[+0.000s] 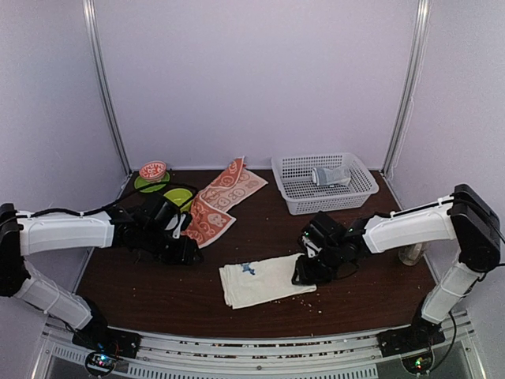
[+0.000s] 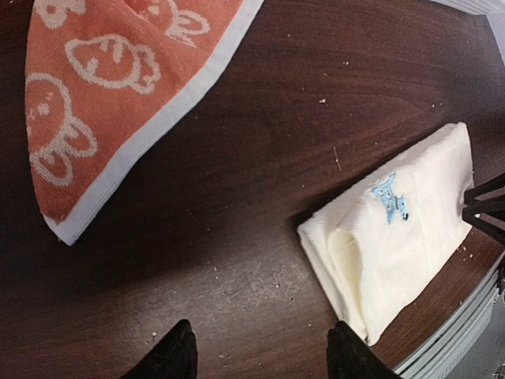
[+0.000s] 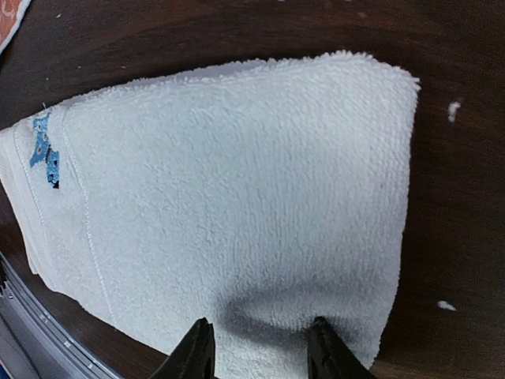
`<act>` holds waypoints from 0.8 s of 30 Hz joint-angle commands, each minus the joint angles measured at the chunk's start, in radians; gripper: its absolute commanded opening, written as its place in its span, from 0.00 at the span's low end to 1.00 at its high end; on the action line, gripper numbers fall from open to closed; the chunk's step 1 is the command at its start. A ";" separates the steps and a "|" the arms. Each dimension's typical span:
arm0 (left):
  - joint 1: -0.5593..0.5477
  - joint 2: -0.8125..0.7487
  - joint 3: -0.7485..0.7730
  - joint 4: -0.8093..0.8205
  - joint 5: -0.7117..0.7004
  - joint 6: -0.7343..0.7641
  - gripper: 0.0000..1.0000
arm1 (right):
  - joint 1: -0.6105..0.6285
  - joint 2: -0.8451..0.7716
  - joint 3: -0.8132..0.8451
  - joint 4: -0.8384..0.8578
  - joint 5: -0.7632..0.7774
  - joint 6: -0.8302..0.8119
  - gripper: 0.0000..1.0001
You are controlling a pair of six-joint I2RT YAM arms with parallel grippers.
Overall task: Roll the towels
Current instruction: Adjust the towel at the center of the board.
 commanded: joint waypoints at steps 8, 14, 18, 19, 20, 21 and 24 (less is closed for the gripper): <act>-0.101 0.080 0.144 0.046 0.024 0.039 0.58 | -0.047 -0.280 -0.026 -0.204 0.162 -0.093 0.47; -0.194 0.227 0.254 0.070 0.058 0.022 0.53 | -0.068 -0.448 -0.217 0.010 0.288 0.097 0.50; -0.221 0.312 0.292 0.121 0.109 0.002 0.47 | -0.075 -0.467 -0.284 0.132 0.190 0.125 0.49; -0.233 0.332 0.303 0.128 0.116 -0.003 0.45 | -0.073 -0.467 -0.290 0.145 0.183 0.124 0.49; -0.242 0.354 0.315 0.133 0.120 -0.004 0.44 | -0.073 -0.467 -0.296 0.153 0.178 0.122 0.49; -0.254 0.372 0.327 0.137 0.118 -0.004 0.43 | -0.073 -0.467 -0.297 0.154 0.176 0.117 0.49; -0.275 0.432 0.345 0.162 0.092 -0.016 0.41 | -0.073 -0.460 -0.278 0.137 0.179 0.091 0.48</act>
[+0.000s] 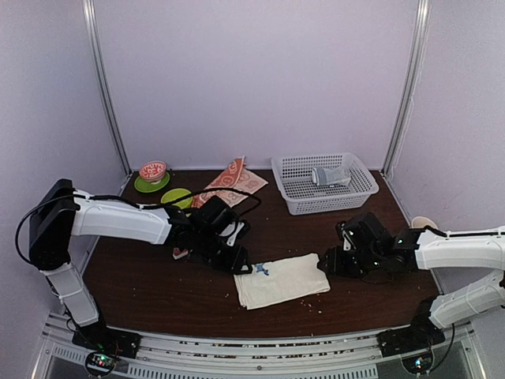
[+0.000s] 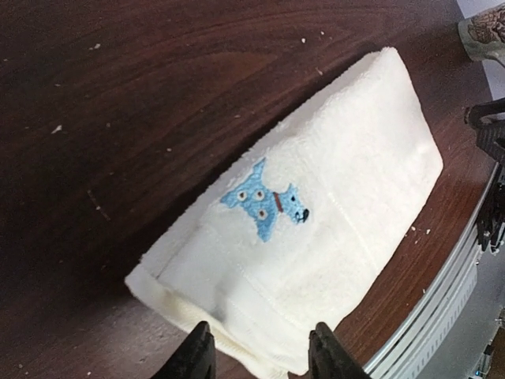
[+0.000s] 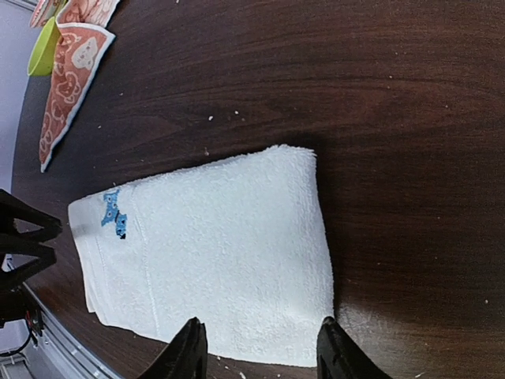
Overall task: Roll the towels
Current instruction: Adjust the towel at the center of the board.
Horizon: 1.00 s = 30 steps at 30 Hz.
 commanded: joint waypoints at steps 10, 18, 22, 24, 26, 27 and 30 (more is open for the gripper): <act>0.008 0.136 -0.054 0.132 -0.165 -0.166 0.15 | 0.003 0.091 0.120 -0.118 0.087 -0.069 0.45; 0.001 0.126 -0.029 0.138 -0.177 -0.134 0.26 | 0.015 0.004 0.114 -0.187 0.173 -0.107 0.48; -0.035 0.031 0.034 0.054 -0.277 -0.073 0.52 | 0.022 -0.076 0.154 -0.248 0.306 -0.153 0.51; -0.051 0.006 0.072 0.013 -0.321 -0.045 0.59 | 0.024 -0.118 0.161 -0.242 0.350 -0.168 0.52; -0.060 -0.002 0.105 0.003 -0.341 -0.012 0.61 | 0.022 -0.153 0.164 -0.226 0.397 -0.168 0.61; -0.064 0.003 0.126 0.002 -0.346 0.007 0.62 | 0.017 -0.169 0.164 -0.222 0.417 -0.154 0.77; -0.097 0.029 0.219 -0.024 -0.395 0.081 0.67 | -0.028 -0.193 0.140 -0.172 0.375 -0.113 1.00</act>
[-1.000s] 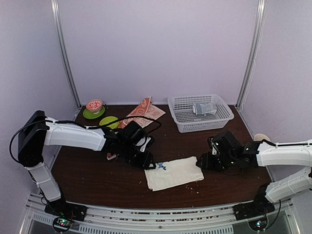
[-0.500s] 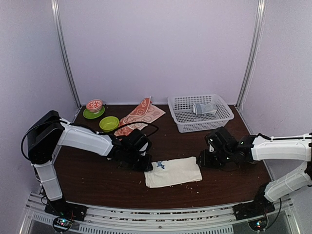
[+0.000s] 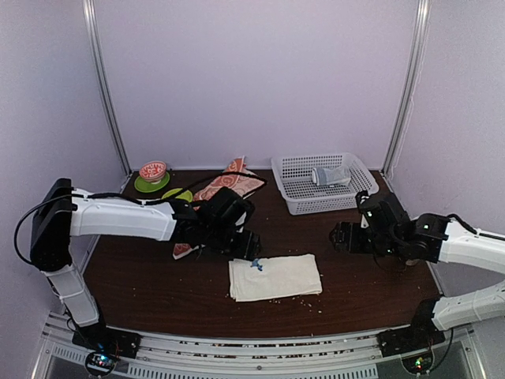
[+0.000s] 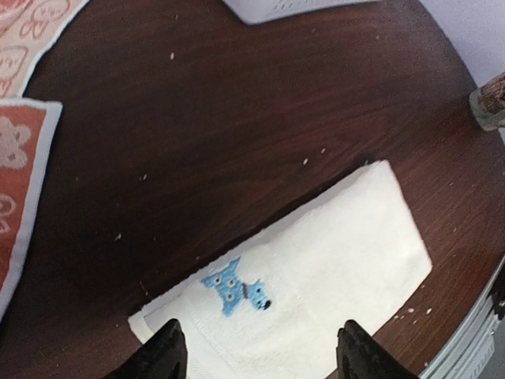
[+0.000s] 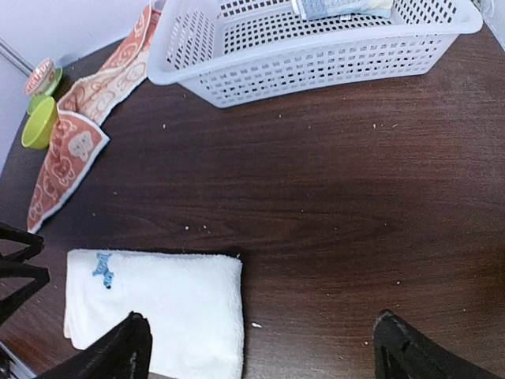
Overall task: Roll the towels
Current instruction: Adjust the towel at the center of the board.
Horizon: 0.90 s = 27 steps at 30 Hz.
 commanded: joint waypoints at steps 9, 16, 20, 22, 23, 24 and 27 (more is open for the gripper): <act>-0.094 0.045 0.095 0.118 -0.262 -0.017 0.98 | -0.058 -0.086 -0.139 0.092 0.033 0.118 0.95; -0.092 0.194 0.213 0.074 -0.074 0.014 0.93 | -0.058 -0.100 -0.184 0.090 -0.025 0.082 0.96; -0.078 0.208 0.148 0.161 -0.007 -0.045 0.83 | -0.058 -0.096 -0.192 0.113 -0.043 0.052 0.95; -0.058 0.217 0.131 0.167 0.020 -0.069 0.77 | -0.058 -0.083 -0.187 0.107 -0.049 0.044 0.95; -0.047 0.223 0.120 0.173 0.040 -0.078 0.75 | -0.058 -0.076 -0.182 0.103 -0.053 0.044 0.95; -0.035 0.230 0.104 0.186 0.061 -0.089 0.71 | -0.058 -0.071 -0.179 0.098 -0.058 0.043 0.95; -0.003 0.258 0.066 0.215 0.118 -0.119 0.58 | -0.058 -0.063 -0.180 0.099 -0.073 0.045 0.95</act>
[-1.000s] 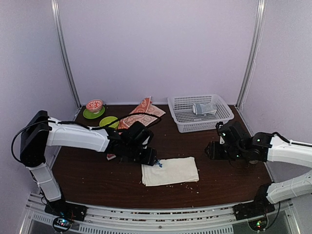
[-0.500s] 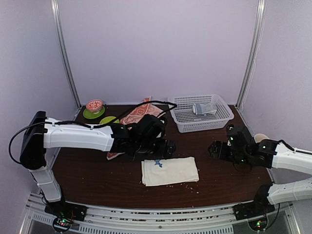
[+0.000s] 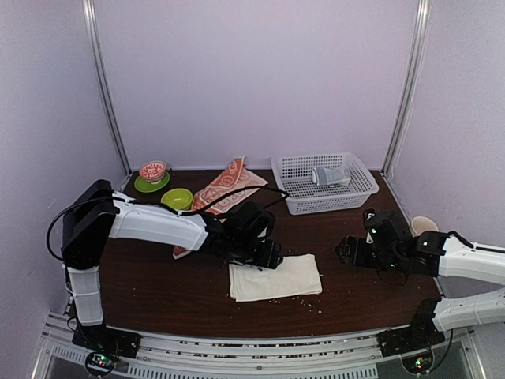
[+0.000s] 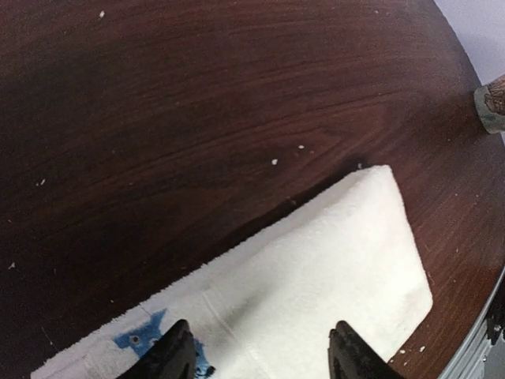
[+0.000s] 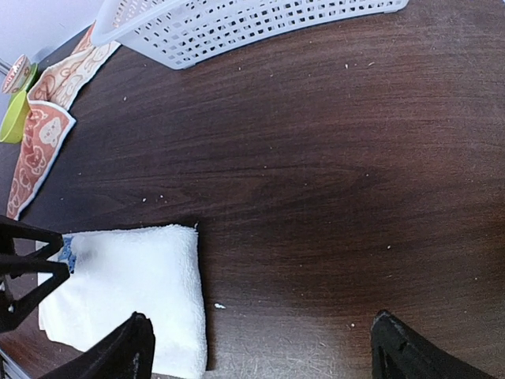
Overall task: Roll the towels
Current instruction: Adjust the towel at the center of the board.
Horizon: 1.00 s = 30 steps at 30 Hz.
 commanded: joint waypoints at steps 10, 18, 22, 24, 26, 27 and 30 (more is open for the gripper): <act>0.081 0.031 -0.050 0.026 0.141 -0.001 0.43 | -0.003 0.062 0.059 -0.009 -0.020 -0.002 0.94; 0.072 -0.097 -0.032 -0.032 0.145 0.070 0.44 | -0.004 0.139 0.024 0.094 -0.182 0.068 0.86; 0.072 -0.067 -0.031 -0.027 0.179 0.067 0.42 | -0.001 0.254 0.034 0.129 -0.255 0.091 0.77; 0.072 -0.041 -0.027 -0.034 0.190 0.065 0.39 | -0.001 0.298 0.030 0.157 -0.286 0.120 0.72; 0.072 -0.024 -0.033 -0.035 0.200 0.063 0.35 | 0.003 0.325 0.018 0.179 -0.315 0.160 0.67; 0.072 -0.020 -0.039 -0.035 0.201 0.061 0.34 | 0.007 0.333 0.013 0.190 -0.327 0.176 0.66; 0.073 -0.010 -0.055 -0.040 0.193 0.061 0.32 | 0.031 0.357 -0.001 0.216 -0.350 0.214 0.63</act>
